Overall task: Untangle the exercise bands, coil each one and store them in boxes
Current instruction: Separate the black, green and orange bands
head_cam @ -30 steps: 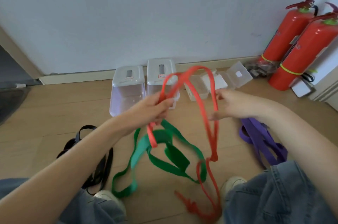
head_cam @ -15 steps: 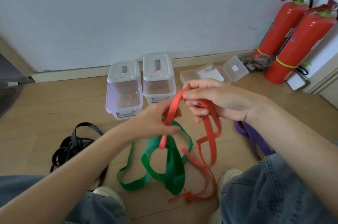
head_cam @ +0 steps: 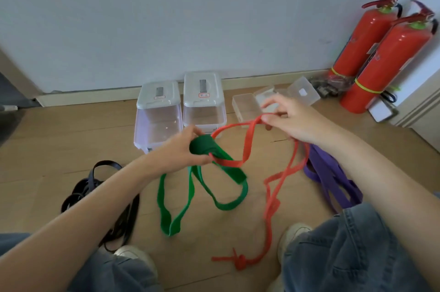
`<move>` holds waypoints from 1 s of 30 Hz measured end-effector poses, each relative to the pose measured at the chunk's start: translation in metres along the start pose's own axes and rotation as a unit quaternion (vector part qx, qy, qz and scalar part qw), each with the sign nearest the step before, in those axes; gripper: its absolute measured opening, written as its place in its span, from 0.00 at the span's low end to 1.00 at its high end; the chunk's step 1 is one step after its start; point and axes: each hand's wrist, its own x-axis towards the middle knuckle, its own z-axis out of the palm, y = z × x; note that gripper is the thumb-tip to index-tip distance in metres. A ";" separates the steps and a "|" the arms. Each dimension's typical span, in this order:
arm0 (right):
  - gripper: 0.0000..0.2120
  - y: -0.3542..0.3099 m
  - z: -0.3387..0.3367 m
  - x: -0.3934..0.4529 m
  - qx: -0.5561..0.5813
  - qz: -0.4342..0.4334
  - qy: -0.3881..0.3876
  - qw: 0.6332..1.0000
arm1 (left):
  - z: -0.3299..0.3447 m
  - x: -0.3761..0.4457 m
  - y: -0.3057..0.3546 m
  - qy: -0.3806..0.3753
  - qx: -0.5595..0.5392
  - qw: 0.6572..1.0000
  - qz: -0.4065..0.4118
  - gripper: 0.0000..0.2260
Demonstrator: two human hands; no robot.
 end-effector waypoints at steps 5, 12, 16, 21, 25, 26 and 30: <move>0.10 -0.010 0.018 -0.002 -0.061 -0.147 -0.055 0.986 | -0.017 -0.006 0.026 0.070 -0.058 0.996 0.024 0.19; 0.12 -0.009 0.040 0.001 -0.112 -0.173 -0.090 0.974 | -0.031 -0.026 0.066 0.048 -0.183 0.976 0.105 0.20; 0.12 0.001 0.046 0.002 -0.220 -0.157 -0.133 0.954 | -0.047 -0.036 0.077 0.063 -0.227 0.956 0.173 0.16; 0.10 0.019 0.053 0.003 -0.275 -0.079 -0.172 0.943 | -0.076 -0.037 0.077 0.120 -0.347 0.905 0.215 0.11; 0.10 0.033 0.056 0.005 -0.297 -0.044 -0.117 0.947 | -0.068 -0.030 0.069 0.133 -0.322 0.922 0.171 0.10; 0.10 0.038 0.056 0.007 -0.282 -0.030 -0.082 0.955 | -0.065 -0.029 0.067 0.142 -0.298 0.931 0.155 0.10; 0.10 0.052 0.050 0.018 -0.251 0.031 -0.010 0.968 | -0.059 -0.021 0.056 0.189 -0.278 0.937 0.094 0.09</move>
